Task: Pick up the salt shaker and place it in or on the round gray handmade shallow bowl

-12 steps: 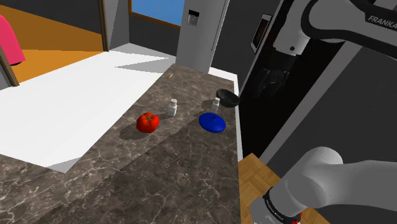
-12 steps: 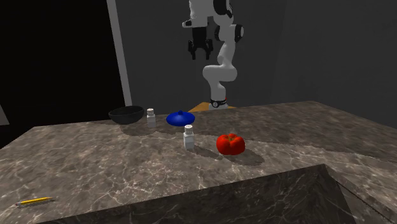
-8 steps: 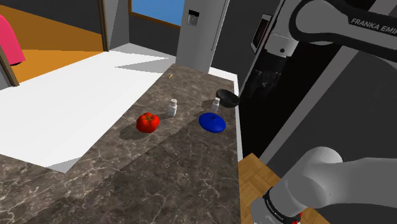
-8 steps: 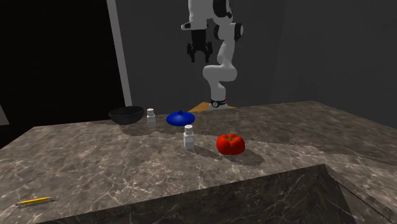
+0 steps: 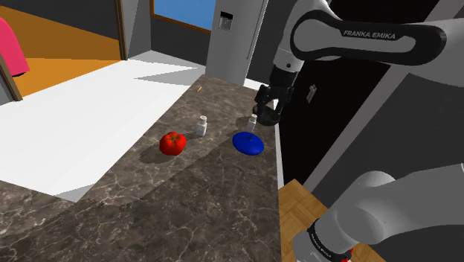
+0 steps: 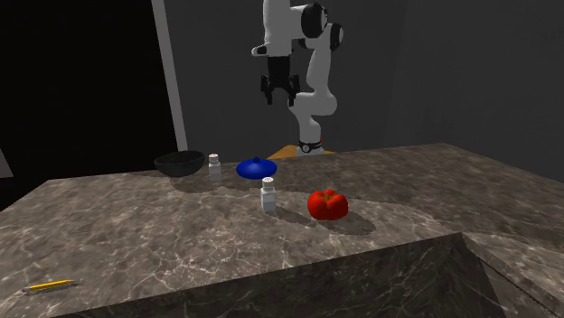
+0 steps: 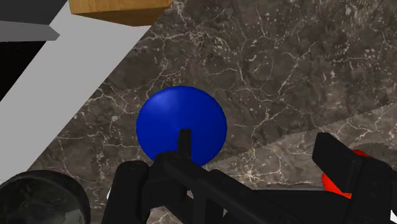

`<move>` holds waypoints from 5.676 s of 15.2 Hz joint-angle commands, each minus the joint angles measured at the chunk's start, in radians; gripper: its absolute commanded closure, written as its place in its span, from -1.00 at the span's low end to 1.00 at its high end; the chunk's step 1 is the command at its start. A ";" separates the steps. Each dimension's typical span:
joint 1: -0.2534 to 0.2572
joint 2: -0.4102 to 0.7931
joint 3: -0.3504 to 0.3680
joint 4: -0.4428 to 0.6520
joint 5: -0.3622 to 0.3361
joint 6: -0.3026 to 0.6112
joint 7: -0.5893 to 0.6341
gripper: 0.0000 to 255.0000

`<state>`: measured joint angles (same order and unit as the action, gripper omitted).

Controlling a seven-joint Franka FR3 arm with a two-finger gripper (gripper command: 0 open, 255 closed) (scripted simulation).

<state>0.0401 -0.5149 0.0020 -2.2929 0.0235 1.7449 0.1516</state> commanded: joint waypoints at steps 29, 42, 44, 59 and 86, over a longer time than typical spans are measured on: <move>0.070 0.861 0.080 0.534 -0.072 0.364 0.106 -1.00; 0.070 0.864 0.080 0.531 -0.072 0.371 0.106 1.00; 0.070 0.864 0.080 0.531 -0.072 0.371 0.106 1.00; 0.069 0.812 0.083 0.622 -0.065 0.228 0.100 1.00; -0.065 0.701 0.003 0.728 -0.037 0.015 -0.123 1.00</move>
<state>-0.0114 0.1863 0.0145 -1.5665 -0.0153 1.7613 0.0527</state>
